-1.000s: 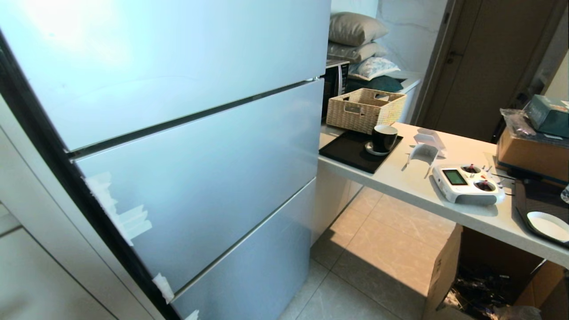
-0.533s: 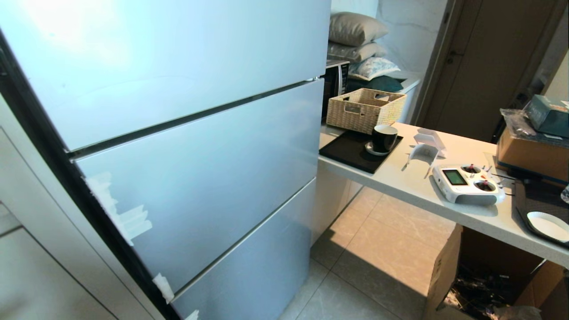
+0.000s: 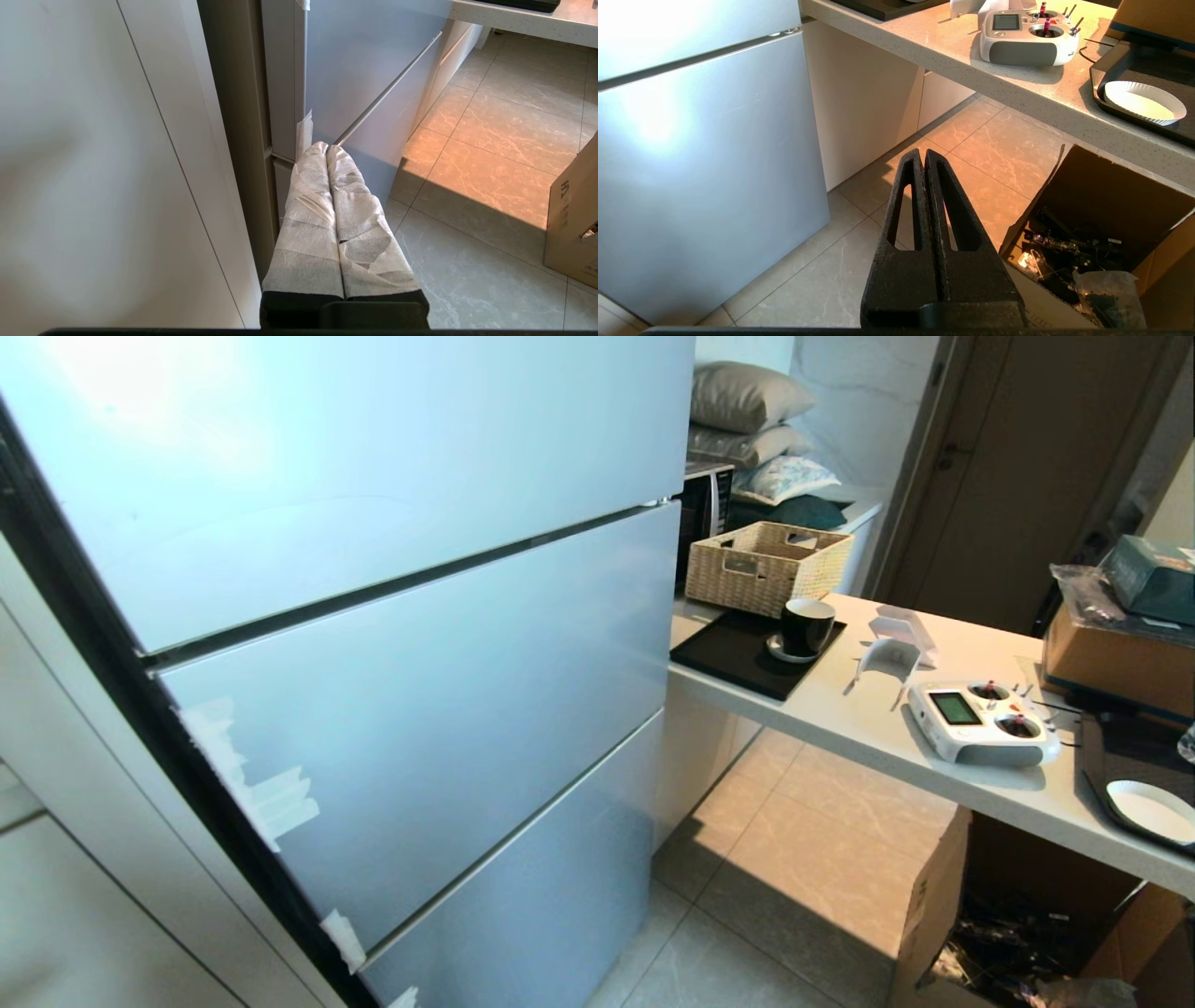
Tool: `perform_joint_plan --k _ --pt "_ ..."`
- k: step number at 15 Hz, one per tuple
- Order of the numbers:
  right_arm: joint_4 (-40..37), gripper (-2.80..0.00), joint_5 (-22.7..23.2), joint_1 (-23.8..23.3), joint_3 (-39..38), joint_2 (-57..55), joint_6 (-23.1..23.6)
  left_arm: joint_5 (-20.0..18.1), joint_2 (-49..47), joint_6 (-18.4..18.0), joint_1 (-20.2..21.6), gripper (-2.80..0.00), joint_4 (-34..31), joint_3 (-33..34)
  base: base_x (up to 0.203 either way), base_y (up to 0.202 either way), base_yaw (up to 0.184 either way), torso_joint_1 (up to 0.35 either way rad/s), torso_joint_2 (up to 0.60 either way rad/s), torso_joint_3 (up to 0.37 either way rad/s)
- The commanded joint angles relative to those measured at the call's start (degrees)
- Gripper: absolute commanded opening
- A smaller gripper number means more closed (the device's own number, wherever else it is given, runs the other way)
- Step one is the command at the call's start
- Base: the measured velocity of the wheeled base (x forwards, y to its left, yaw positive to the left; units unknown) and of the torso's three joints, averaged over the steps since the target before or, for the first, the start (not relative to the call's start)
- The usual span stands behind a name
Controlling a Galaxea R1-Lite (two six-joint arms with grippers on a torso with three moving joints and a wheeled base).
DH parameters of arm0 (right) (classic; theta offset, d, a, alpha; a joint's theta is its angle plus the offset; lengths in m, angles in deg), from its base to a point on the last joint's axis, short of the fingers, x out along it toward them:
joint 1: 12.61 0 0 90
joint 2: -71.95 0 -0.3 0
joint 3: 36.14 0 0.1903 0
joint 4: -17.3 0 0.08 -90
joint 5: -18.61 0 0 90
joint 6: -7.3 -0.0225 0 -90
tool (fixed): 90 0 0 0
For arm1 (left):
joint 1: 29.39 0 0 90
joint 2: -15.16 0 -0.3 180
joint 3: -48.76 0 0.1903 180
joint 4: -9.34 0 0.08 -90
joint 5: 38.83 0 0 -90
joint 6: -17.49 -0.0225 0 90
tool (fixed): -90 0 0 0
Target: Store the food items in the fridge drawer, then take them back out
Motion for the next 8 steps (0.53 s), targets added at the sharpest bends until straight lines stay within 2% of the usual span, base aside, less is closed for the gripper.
perform_joint_plan --k 1,8 --pt "0.03 -2.8 0.03 0.02 -0.01 0.03 0.05 0.02 0.02 0.04 0.0 -2.8 -0.01 -0.03 0.0 0.0 0.0 0.0 0.0 0.0" --pt "0.03 -2.8 0.03 0.02 -0.01 0.03 0.05 0.08 0.02 -0.78 0.0 -2.8 -0.03 -0.05 0.0 0.0 0.0 0.0 0.0 0.0"
